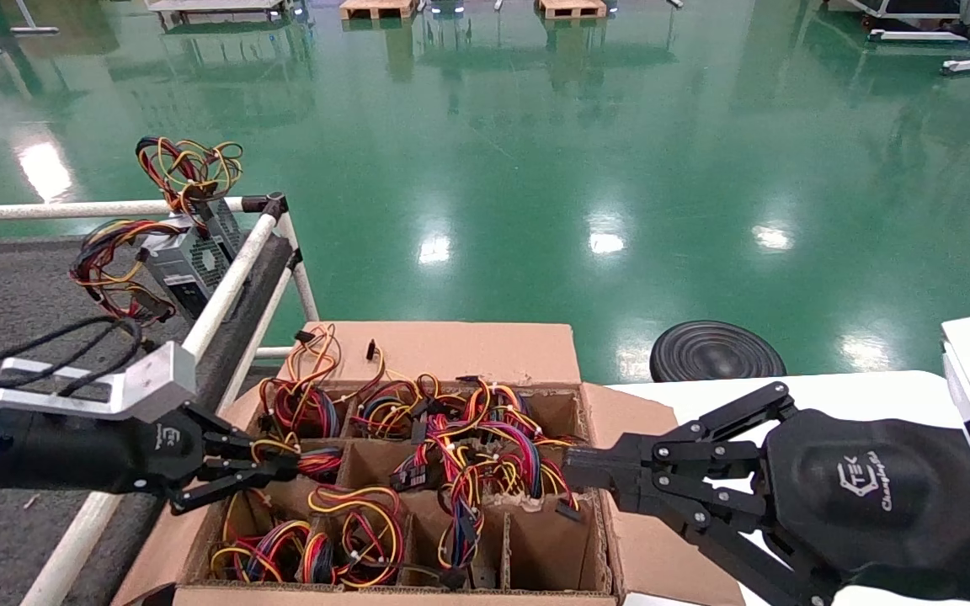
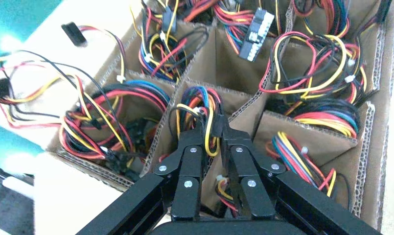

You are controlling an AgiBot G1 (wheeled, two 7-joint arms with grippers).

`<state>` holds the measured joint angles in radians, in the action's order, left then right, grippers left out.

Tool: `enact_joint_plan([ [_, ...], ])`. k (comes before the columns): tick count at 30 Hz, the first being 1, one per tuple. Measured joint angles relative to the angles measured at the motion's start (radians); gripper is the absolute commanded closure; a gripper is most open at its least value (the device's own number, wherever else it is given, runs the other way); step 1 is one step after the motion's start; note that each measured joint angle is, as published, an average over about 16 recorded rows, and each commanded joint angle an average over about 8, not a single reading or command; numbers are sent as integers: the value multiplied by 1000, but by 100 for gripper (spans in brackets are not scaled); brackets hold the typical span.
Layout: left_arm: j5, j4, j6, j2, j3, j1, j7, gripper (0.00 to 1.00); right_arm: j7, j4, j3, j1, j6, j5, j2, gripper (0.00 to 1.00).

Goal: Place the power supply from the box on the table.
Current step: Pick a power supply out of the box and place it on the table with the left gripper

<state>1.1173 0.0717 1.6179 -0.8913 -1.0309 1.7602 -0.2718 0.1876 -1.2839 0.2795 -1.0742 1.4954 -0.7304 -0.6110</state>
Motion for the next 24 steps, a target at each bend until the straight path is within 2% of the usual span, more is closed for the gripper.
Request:
enact_joint_plan([
  [24, -36, 69, 9, 20, 24, 60, -18, 100, 0, 0, 0, 0, 0, 0, 0, 100],
])
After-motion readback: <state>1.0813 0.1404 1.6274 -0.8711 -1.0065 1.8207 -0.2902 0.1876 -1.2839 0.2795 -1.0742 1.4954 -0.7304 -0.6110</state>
